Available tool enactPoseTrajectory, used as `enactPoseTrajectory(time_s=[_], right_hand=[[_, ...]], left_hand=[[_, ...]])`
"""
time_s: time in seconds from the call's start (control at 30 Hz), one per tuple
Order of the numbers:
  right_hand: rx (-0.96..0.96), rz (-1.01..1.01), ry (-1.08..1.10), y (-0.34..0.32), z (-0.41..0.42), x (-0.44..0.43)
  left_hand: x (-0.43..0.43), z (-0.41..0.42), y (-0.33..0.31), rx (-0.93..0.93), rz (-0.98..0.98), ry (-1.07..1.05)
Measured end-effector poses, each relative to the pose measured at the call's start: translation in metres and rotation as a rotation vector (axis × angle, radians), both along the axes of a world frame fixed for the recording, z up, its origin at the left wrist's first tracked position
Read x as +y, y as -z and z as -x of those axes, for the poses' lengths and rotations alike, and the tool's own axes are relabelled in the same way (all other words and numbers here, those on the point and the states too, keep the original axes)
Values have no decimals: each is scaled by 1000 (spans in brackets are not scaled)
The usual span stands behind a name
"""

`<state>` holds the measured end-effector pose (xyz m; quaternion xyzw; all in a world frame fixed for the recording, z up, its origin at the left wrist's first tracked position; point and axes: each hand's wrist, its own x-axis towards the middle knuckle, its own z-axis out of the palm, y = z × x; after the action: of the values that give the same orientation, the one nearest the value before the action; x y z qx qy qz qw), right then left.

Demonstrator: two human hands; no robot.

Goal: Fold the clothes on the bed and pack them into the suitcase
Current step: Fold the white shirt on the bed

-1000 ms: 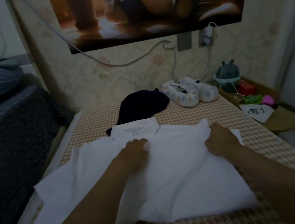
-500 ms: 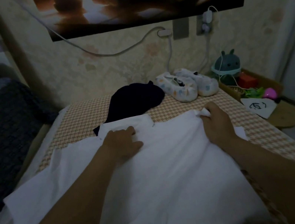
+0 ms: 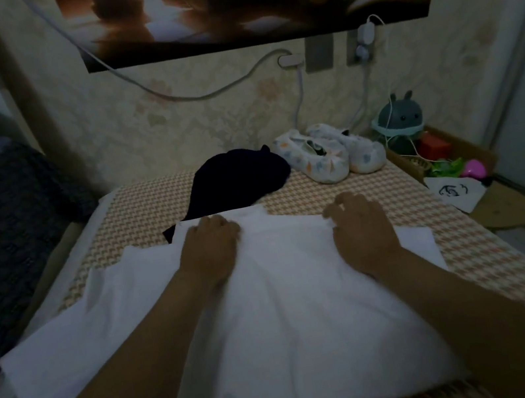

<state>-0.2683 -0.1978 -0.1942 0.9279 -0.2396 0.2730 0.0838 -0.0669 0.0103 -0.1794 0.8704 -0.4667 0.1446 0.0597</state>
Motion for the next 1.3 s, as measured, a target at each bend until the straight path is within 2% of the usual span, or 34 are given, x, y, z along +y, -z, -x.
enactPoseTrajectory(time_s=[0.03,0.07,0.13,0.2,0.33,0.37,0.47,0.53,0.6,0.7,0.73,0.8,0.83,0.9,1.0,1.1,1.17,1.23,1.3], right_hand=[[148,32,-7,-1,3,1],[264,4,-23,1,7,1],[424,-102,-13,3,20,4],[514,-151,15,-1,35,11],[433,-87,62,-13,65,34],[413,-124,121,-20,74,42],[321,-257,269,-44,100,67],[290,-311,208,-34,114,77],[146,-226,80,-27,120,93],[297,-456,139,-36,131,95],[375,-447,168,-35,136,90],[391,-310,203,-34,145,82],[327,-218,200,-34,149,82],[405,-122,228,-35,146,88],[303,8,-29,-42,131,111],[401,-225,-288,-39,111,154],[587,-386,-302,-34,100,180],[681,-353,-288,-37,88,195],[665,-296,-258,-45,78,203]], left_hand=[[4,3,4,88,-81,9],[9,7,4,98,-160,-27],[19,14,7,32,-253,-142],[27,28,2,-43,-260,-211],[22,71,-8,-125,-170,-99],[18,86,-12,-92,-141,-34],[17,132,-14,143,-234,96],[27,157,-8,256,-246,119],[45,175,5,266,-271,107],[66,184,13,332,-275,97],[71,185,12,358,-279,103],[81,188,9,408,-298,117],[86,189,7,422,-320,128],[94,188,3,437,-375,145],[108,182,-5,404,-418,123],[132,168,-6,421,-319,-65],[156,155,-1,459,-322,-201],[178,142,0,471,-370,-263],[191,133,-5,436,-371,-268]])
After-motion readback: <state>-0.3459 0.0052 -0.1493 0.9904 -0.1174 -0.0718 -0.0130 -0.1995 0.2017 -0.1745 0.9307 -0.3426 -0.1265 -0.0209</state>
